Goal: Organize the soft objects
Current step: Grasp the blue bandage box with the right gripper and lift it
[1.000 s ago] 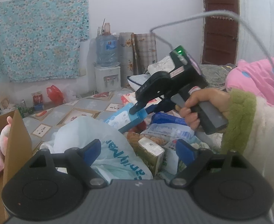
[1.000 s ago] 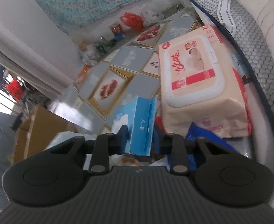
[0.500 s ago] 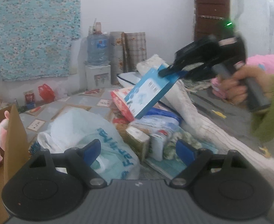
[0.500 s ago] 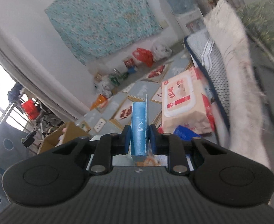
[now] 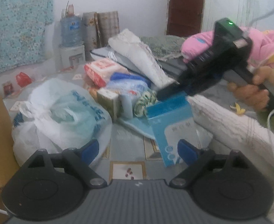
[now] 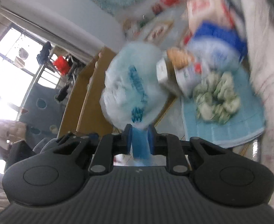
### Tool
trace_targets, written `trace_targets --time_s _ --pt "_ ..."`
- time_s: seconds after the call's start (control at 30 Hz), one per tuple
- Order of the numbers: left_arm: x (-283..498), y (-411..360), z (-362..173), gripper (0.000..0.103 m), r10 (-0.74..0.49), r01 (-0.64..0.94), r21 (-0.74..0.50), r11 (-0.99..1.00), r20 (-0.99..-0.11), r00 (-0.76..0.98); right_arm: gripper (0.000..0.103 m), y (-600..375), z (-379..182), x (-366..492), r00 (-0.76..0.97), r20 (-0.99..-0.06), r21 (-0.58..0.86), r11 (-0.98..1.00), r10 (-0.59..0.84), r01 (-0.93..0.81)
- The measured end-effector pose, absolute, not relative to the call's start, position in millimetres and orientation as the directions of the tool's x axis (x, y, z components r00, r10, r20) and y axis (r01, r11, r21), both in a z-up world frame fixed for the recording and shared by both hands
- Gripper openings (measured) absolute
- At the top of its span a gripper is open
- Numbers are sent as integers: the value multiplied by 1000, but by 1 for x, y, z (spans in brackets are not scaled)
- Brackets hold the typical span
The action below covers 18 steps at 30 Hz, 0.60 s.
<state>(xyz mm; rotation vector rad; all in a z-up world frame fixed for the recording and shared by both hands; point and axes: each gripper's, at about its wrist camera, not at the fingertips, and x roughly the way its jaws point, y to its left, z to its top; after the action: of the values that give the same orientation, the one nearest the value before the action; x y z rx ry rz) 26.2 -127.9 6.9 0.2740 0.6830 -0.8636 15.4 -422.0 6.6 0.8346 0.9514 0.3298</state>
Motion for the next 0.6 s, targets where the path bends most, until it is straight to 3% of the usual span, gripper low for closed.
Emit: trace_targets --time_s 0.03,0.23,0.33,0.6 --pt "26 -132 3 92 -603 769 -58 636 -658 450 17 -424 3 22 565 -569 764 638 598 93" --pt "36 -149 -23 92 -620 759 -159 631 -692 370 17 -418 -7 59 561 -717 559 822 413 110" --pt "41 -159 -30 92 -605 758 -152 634 -707 365 19 -412 -17 63 566 -754 473 874 334 114" --pt "47 -173 -43 91 -622 769 -195 608 -719 310 31 -439 -1 24 693 -640 583 798 332 156"
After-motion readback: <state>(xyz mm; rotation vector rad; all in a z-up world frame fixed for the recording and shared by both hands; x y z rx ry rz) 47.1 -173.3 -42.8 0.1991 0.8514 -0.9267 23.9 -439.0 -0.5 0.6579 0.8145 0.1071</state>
